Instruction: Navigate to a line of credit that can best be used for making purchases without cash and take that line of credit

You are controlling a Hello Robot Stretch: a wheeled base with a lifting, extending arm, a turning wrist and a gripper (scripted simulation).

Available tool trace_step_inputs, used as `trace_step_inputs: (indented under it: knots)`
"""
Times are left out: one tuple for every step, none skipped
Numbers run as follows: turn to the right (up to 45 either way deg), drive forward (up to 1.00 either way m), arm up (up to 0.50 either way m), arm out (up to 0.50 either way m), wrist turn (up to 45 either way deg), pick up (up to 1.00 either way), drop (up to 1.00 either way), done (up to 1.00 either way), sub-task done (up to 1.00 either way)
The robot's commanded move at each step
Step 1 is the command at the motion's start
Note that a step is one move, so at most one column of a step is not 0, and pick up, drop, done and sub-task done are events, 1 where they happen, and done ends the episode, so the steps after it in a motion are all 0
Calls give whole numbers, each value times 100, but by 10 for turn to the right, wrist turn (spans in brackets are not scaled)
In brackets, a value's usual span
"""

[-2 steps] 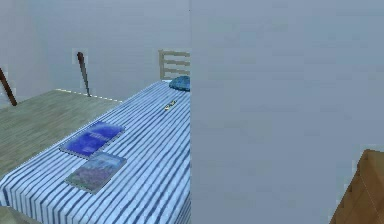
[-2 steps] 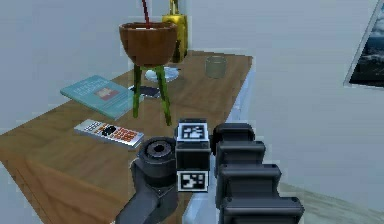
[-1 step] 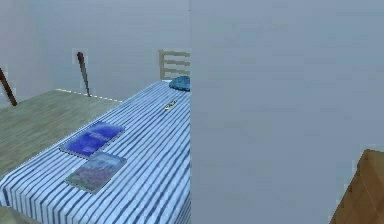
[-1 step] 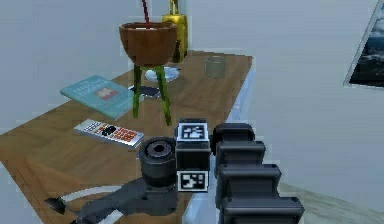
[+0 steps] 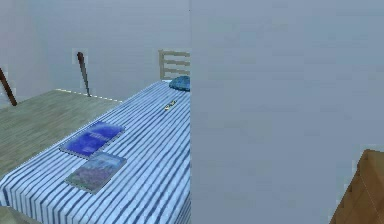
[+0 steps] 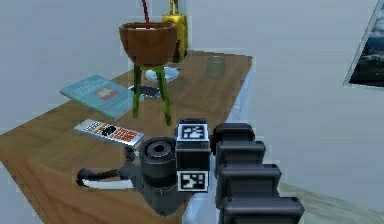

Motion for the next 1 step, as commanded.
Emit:
trace_step_inputs:
  knots:
    - [0, 0, 0, 0, 270, 0, 0, 0, 0]
